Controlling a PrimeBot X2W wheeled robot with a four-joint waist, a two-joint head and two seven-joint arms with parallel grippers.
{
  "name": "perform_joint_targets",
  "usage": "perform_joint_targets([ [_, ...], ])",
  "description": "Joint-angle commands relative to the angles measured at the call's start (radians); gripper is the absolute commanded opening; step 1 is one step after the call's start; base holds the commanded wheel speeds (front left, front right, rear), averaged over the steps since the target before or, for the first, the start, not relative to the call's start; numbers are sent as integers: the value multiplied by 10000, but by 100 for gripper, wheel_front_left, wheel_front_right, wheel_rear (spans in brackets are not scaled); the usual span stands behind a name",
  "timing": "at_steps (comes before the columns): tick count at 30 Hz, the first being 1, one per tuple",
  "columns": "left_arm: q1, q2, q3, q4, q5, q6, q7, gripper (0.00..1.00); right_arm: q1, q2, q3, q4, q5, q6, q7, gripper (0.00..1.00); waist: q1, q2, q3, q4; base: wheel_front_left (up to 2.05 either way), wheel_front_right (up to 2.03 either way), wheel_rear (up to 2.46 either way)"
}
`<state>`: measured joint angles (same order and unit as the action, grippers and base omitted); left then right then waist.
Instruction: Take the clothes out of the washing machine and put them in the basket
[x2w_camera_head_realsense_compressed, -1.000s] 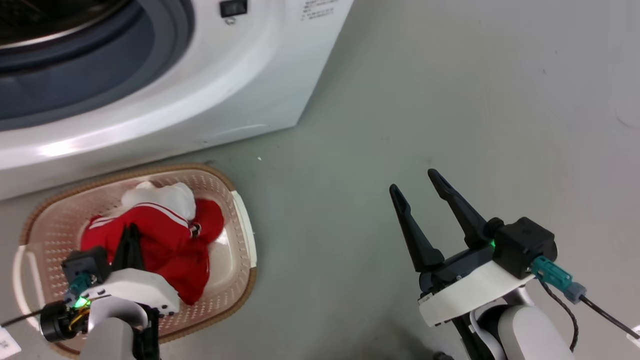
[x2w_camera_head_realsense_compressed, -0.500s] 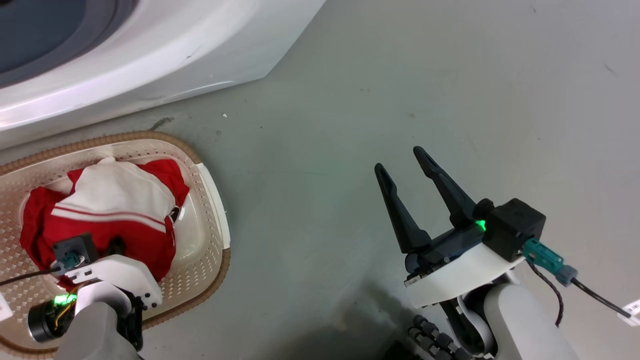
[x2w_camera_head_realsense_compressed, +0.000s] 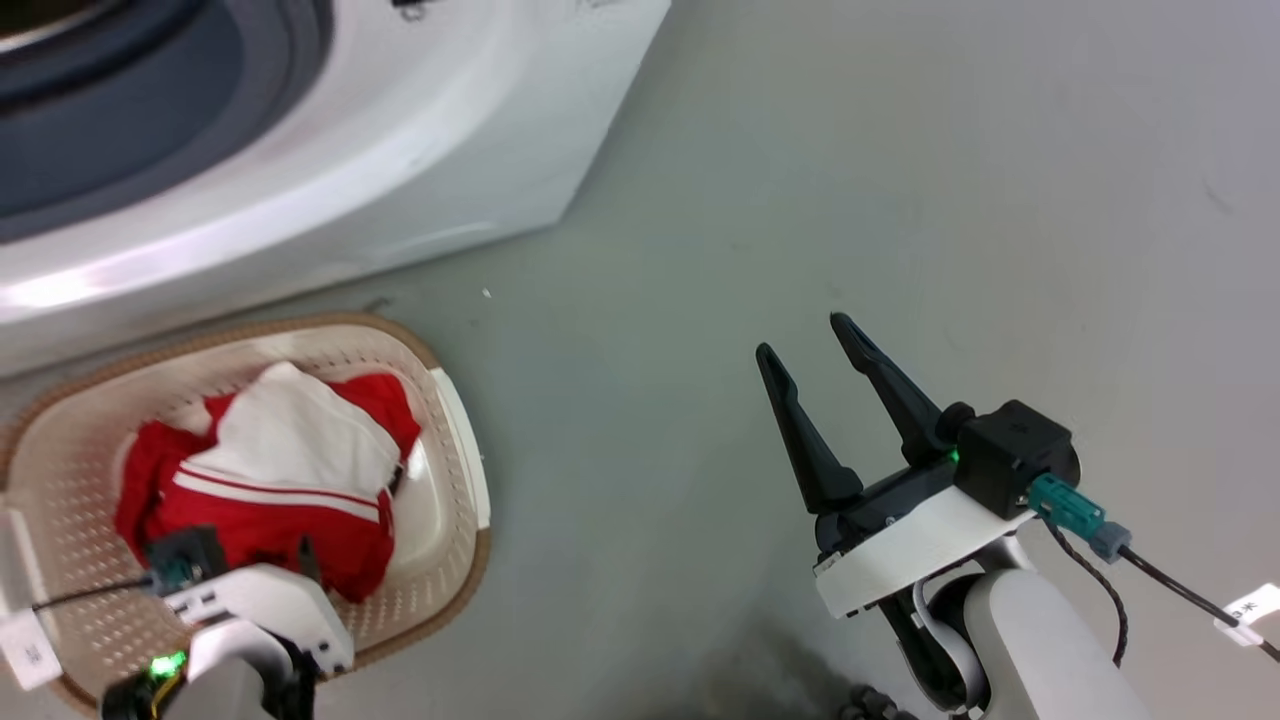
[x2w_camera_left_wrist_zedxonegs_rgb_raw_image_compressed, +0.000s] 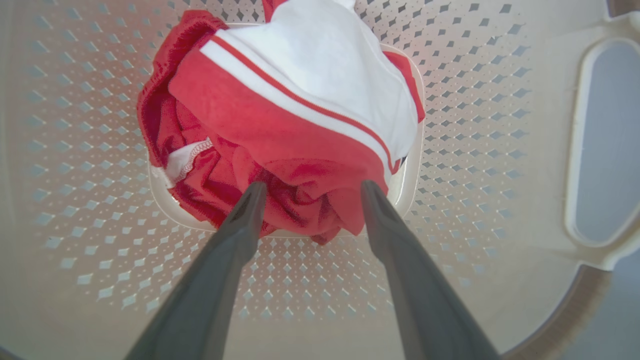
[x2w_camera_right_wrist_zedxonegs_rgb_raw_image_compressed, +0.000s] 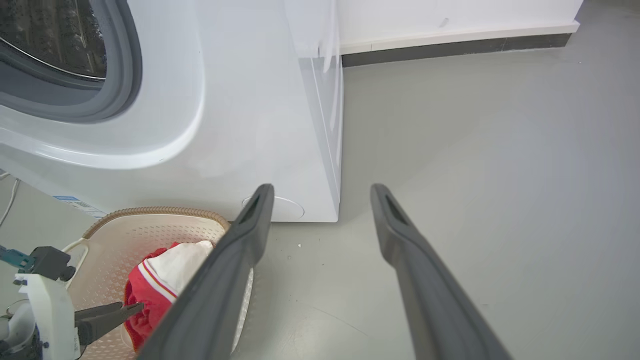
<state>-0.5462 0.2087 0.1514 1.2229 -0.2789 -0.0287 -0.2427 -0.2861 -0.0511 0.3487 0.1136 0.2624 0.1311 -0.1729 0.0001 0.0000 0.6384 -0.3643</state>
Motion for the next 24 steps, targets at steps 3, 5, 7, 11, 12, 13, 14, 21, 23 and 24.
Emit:
perform_joint_targets([
  [3, 584, -281, -54, 117, -49, -230, -170, 100, 334, 16, -124, 179, -148, -7, 169, 100, -1, 0, -1607, 511, 0, 0, 0],
  [5, 878, -495, -123, 46, 10, -282, -212, 100, 568, 13, -288, 249, -295, -7, 324, 100, -1, 0, -2260, 716, 0, 0, 0],
  [7, 1231, -657, -137, -243, 15, -301, -233, 100, 881, 13, -422, 247, -453, -7, 501, 100, -1, 0, -2836, 926, 0, 0, 0],
  [11, 2139, -990, -133, -1291, 141, -215, -233, 100, 1496, 13, -746, 113, -722, -7, 865, 100, -1, 0, -3892, 1337, 0, 0, 0],
  [12, 2354, -1084, -100, -1548, 158, -181, -230, 100, 1668, 13, -817, 77, -783, -7, 955, 100, -1, 0, -4148, 1435, 0, 0, 0],
  [13, 2574, -1160, -83, -1800, 189, -169, -223, 100, 1842, 15, -883, 20, -845, -7, 1038, 100, -1, 0, -4393, 1525, 0, 0, 0],
  [14, 2765, -1227, -97, -2046, 232, -166, -223, 100, 1998, 15, -944, -50, -895, -7, 1146, 100, -1, 0, -4610, 1607, 0, 0, 0],
  [21, 3901, -1509, -352, -3882, 553, -84, -226, 100, 3038, 15, -1255, -618, -1155, -7, 1742, 100, -1, 0, -5867, 2187, 0, 0, 0],
  [23, 4141, -1547, -497, -4489, 682, -55, -226, 100, 3282, 15, -1322, -811, -1222, -7, 1871, 100, -1, 0, -6119, 2349, 0, 0, 0],
  [24, 4265, -1563, -583, -4820, 749, -48, -225, 100, 3384, 15, -1349, -894, -1237, -7, 1926, 100, -1, 0, -6236, 2416, 0, 0, 0],
])
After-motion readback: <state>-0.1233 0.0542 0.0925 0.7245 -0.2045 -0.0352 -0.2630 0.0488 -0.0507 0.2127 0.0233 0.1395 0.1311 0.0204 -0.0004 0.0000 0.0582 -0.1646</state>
